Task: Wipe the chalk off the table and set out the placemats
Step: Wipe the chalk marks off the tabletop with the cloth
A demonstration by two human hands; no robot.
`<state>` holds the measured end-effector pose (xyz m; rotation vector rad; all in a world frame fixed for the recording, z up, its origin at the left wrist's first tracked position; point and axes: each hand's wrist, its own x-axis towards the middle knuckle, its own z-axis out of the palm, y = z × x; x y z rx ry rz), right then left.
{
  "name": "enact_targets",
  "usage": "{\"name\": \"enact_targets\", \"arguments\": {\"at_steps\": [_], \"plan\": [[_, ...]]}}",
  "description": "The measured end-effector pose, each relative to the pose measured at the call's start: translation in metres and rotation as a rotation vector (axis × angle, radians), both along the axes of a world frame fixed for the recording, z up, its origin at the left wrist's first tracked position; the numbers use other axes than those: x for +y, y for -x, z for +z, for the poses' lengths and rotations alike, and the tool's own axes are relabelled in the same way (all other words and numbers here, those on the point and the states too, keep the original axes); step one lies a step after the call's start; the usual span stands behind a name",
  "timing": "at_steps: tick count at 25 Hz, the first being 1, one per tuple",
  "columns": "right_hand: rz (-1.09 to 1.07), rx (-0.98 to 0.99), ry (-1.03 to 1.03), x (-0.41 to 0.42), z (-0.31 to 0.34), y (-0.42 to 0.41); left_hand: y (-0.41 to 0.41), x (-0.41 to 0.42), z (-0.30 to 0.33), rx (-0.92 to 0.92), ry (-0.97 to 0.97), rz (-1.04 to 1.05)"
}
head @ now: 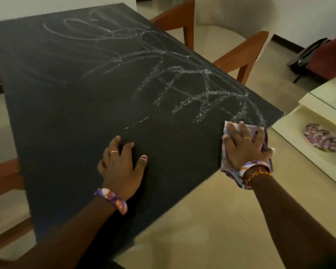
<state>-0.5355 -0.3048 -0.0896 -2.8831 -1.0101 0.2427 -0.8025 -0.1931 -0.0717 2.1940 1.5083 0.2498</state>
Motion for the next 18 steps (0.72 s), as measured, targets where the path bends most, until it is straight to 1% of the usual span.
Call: {"name": "enact_targets", "arguments": {"at_steps": [2, 3, 5, 6, 7, 8, 9, 11, 13, 14, 16, 18], "plan": [[0.047, 0.059, -0.043, -0.011, -0.001, 0.014, -0.027, -0.021, -0.005, 0.063, -0.012, 0.101], [0.135, 0.069, -0.061, -0.013, 0.000, 0.037, -0.032, -0.024, -0.008, 0.095, -0.040, 0.137], [0.421, 0.043, -0.098, -0.017, 0.004, 0.092, -0.036, -0.025, -0.010, 0.118, -0.088, 0.180], [0.551, 0.064, -0.100, -0.021, 0.004, 0.108, -0.036, -0.025, -0.011, 0.124, -0.100, 0.187], [0.633, 0.074, -0.103, -0.023, 0.004, 0.113, -0.036, -0.025, -0.011, 0.133, -0.110, 0.186], [0.665, 0.065, -0.108, -0.023, 0.003, 0.102, -0.037, -0.026, -0.011, 0.144, -0.116, 0.186], [0.647, 0.013, -0.113, -0.020, 0.001, 0.079, -0.039, -0.027, -0.010, 0.156, -0.127, 0.191], [0.493, -0.095, -0.074, -0.010, -0.011, 0.010, -0.041, -0.027, -0.012, 0.182, -0.157, 0.203], [0.322, -0.083, 0.026, 0.002, -0.020, -0.070, -0.041, -0.026, -0.014, 0.191, -0.169, 0.217], [0.271, -0.059, 0.041, 0.008, -0.022, -0.098, -0.041, -0.026, -0.015, 0.194, -0.170, 0.223], [0.210, -0.046, 0.015, 0.015, -0.018, -0.115, -0.043, -0.027, -0.015, 0.204, -0.172, 0.222], [0.247, -0.059, 0.044, 0.018, -0.012, -0.089, -0.046, -0.024, -0.015, 0.207, -0.169, 0.226]]}}
